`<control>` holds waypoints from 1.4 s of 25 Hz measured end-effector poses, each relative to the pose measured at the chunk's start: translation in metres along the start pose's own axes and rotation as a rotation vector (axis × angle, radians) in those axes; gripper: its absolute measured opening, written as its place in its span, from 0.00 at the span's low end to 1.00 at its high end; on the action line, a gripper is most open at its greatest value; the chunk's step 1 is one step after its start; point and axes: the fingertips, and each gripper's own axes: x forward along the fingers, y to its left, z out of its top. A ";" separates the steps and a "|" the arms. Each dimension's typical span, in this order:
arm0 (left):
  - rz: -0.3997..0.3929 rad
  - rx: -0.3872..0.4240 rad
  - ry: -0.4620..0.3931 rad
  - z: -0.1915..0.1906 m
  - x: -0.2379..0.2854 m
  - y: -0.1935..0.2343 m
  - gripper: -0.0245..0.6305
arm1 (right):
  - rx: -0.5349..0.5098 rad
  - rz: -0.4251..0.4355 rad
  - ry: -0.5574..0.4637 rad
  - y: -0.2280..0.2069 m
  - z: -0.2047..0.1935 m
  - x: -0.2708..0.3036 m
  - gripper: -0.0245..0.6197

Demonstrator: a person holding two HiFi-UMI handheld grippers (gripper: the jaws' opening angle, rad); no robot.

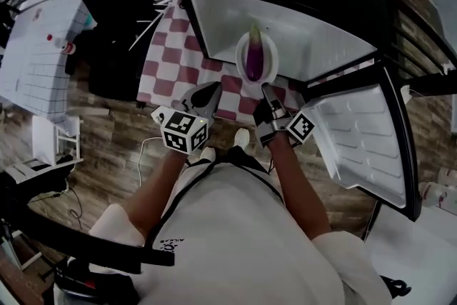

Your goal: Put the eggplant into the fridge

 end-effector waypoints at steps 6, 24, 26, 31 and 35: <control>0.061 -0.015 -0.003 0.003 0.021 0.005 0.04 | 0.012 -0.001 0.089 -0.016 0.001 0.033 0.08; 0.121 -0.029 -0.001 -0.005 0.046 0.022 0.04 | 0.022 -0.050 0.084 -0.055 0.022 0.063 0.08; 0.120 -0.035 0.006 -0.006 0.047 0.027 0.04 | 0.027 -0.064 0.062 -0.060 0.022 0.068 0.08; 0.106 -0.030 0.022 -0.007 0.052 0.037 0.04 | 0.030 -0.073 0.049 -0.068 0.020 0.084 0.08; 0.103 -0.037 0.024 -0.007 0.052 0.042 0.04 | 0.047 -0.092 0.036 -0.078 0.017 0.095 0.08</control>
